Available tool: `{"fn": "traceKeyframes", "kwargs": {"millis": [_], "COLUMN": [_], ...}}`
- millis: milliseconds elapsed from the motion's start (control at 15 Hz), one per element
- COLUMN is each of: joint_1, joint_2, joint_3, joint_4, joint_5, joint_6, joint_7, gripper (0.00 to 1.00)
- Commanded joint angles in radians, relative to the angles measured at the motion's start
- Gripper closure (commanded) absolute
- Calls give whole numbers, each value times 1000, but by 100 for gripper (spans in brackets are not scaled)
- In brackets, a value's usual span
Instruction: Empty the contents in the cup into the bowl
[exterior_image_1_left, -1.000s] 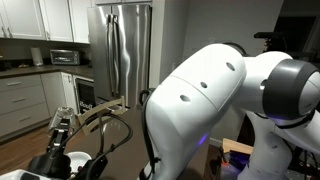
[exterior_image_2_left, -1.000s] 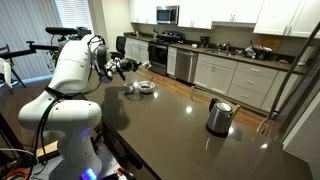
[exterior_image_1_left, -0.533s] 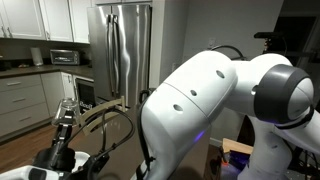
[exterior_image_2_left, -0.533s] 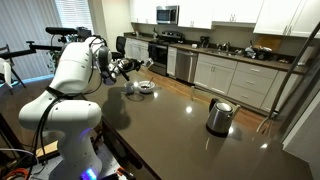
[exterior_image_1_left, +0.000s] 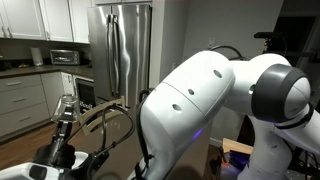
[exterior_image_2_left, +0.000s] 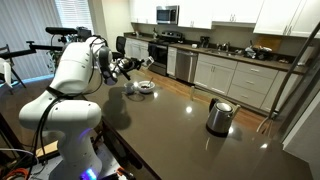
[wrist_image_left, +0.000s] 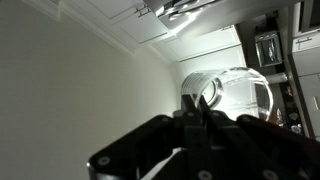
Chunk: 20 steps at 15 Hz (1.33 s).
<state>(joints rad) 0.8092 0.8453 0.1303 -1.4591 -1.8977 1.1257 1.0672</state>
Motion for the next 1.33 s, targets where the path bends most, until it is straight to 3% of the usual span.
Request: {"fn": "traceKeyframes", "kwargs": {"millis": [0, 267, 667, 933, 1267], "joint_1": [-69, -158, -260, -308, -327], "joint_2": [-53, -95, -150, -200, -264], "joint_3": [77, 157, 210, 222, 207], "joint_4": [-32, -48, -61, -91, -135], "joint_5": [37, 123, 281, 394, 507], "joint_6": [76, 253, 485, 617, 679], "joint_7": [12, 33, 16, 11, 14], "gripper": [97, 97, 97, 97, 97]}}
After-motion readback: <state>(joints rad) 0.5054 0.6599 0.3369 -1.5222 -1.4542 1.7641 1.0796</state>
